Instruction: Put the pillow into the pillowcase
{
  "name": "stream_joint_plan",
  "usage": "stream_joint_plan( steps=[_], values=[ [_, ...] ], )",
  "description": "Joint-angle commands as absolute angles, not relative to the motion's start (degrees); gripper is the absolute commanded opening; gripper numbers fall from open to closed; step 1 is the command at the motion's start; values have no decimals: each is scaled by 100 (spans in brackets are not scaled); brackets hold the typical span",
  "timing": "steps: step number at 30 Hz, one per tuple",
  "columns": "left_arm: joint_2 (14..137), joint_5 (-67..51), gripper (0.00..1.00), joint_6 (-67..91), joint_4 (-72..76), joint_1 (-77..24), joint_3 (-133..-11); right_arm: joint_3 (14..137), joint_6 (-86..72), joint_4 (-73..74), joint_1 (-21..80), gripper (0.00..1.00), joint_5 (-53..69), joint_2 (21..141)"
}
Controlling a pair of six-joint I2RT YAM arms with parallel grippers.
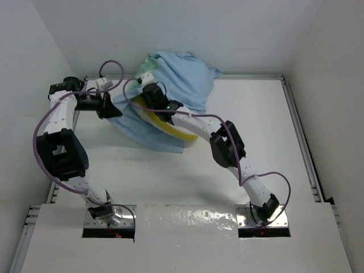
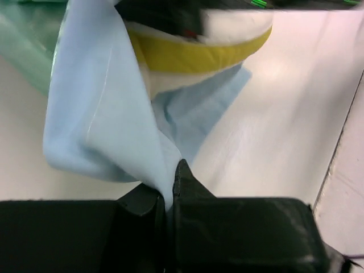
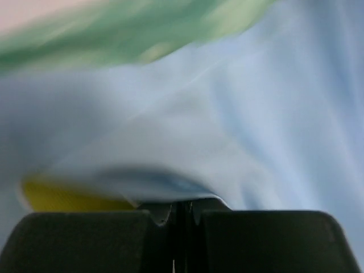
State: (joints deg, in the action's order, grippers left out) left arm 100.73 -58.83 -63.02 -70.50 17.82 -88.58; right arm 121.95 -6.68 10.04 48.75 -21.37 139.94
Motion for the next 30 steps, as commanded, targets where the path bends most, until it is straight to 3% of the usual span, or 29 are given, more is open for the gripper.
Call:
stream_joint_plan(
  steps=[1,4,6,8,14,15,16,17,19,20,21,24,30],
  values=[
    [9729,-7145,0,-6337,-7559,1425,-9377,12925,-864,-1456,4157,0,-4276,13911],
    [9844,-7670,0,-6048,-7559,1161,-9659,14229,-326,-1888,4078,0,-4368,14642],
    [9896,-8154,0,-5723,-7559,915,-9851,13680,-481,-2337,3956,0,-4360,14512],
    [9966,-9084,0,-5294,-7559,696,-10184,13483,-999,-1849,3763,0,-3949,14309],
    [10458,-9343,0,-4169,-7288,211,-14632,13078,-631,-1679,4226,0,-2419,14449],
    [10476,-9334,0,-3888,-6982,202,-14904,12974,-816,-1618,4254,0,-2095,14388],
    [10390,-9308,0,-3519,-6526,193,-14985,12825,-1009,-1635,4254,7,-1883,14109],
    [10345,-9273,0,-2637,-5443,193,-14872,12632,-1141,-1696,4245,32,-1663,13924],
    [10310,-8489,0,-1134,-4199,202,-14609,12156,-1195,-1592,4263,53,-1240,13537],
    [10283,-8055,0,250,-3723,237,-14399,12086,-1204,-1434,4263,72,-1187,13196],
    [10257,-7842,0,759,-2717,316,-13779,11998,-1213,-1259,4271,80,-1117,13010],
    [10222,-7166,0,2116,-1022,483,-13008,11683,-916,-520,4271,99,-949,12228],
    [10371,-6619,0,3348,527,501,-13236,11075,-344,289,4271,99,-1590,10936]
  ],
)
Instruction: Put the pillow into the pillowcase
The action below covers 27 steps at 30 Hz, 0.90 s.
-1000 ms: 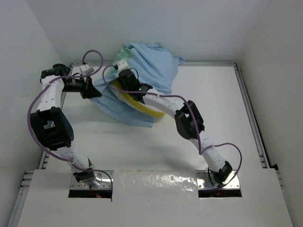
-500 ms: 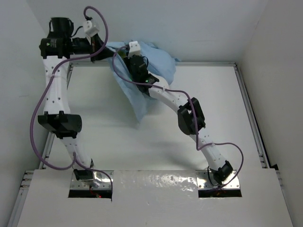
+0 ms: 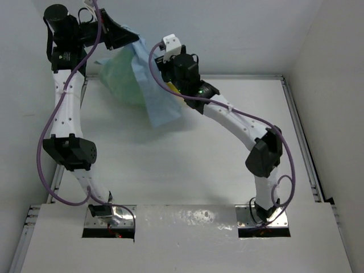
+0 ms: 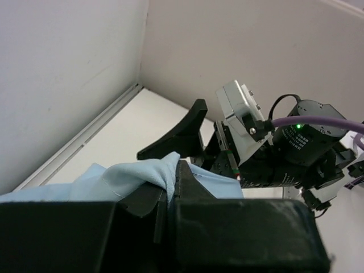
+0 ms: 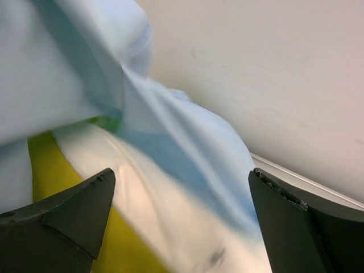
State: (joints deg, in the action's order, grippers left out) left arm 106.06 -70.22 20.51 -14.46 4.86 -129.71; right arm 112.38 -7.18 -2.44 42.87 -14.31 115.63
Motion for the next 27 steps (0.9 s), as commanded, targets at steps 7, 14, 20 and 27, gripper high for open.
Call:
stream_joint_plan(
  steps=[7,14,20,27],
  values=[
    [10327,-6293,0,3182,229,483,-13438,8959,-483,-269,4640,51,-2354,9293],
    [10301,-6232,0,3076,220,483,-13430,7809,-545,-333,4711,99,-3691,8071],
    [10362,-6135,0,3146,255,483,-13526,6707,-107,-652,4824,95,-2798,6322],
    [10512,-6065,0,3357,369,483,-13746,6749,456,202,6546,64,-3837,7430]
  ],
)
